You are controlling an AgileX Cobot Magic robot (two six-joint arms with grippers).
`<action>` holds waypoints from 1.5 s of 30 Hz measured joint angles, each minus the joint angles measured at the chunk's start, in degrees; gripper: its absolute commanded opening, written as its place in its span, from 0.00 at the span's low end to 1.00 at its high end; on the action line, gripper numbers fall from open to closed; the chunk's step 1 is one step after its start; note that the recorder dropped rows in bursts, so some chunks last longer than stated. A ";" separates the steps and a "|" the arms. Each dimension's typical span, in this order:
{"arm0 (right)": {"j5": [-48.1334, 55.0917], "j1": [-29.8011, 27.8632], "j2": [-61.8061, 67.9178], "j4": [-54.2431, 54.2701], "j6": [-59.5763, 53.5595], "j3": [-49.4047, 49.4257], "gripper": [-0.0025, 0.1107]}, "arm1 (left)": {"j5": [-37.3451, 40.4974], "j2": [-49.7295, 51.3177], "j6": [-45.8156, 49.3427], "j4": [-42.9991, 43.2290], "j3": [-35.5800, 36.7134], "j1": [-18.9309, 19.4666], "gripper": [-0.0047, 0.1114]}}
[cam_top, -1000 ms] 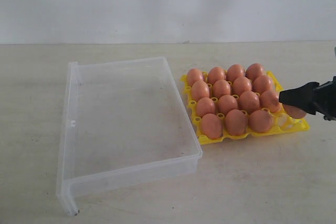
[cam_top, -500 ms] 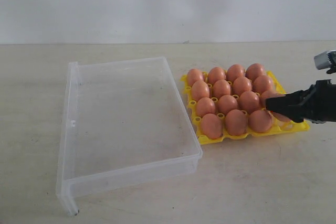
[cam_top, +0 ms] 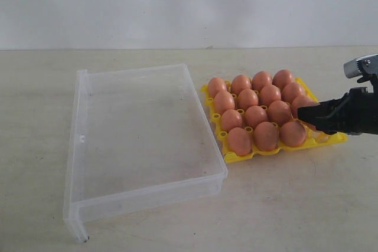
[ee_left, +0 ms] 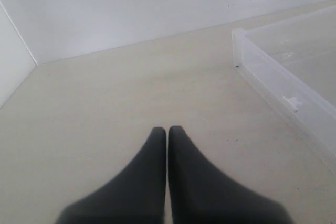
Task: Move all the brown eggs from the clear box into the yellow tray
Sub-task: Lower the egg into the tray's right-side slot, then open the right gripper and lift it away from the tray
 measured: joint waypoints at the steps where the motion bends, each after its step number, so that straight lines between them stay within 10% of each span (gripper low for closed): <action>1: 0.09 0.00 0.00 0.00 0.00 0.00 0.13 | 0.00 0.00 0.00 0.00 0.00 0.00 0.05; 19: -3.35 0.00 0.00 -1.50 -0.54 0.00 0.14 | 0.00 0.00 0.00 0.00 0.00 0.00 0.05; 26: -3.60 0.00 0.00 -1.25 -2.74 0.00 0.43 | 0.00 0.00 0.00 0.00 0.00 0.00 0.05; 45: -5.01 0.00 0.00 2.04 -2.98 0.00 0.43 | 0.00 0.00 0.00 0.00 0.00 0.00 0.05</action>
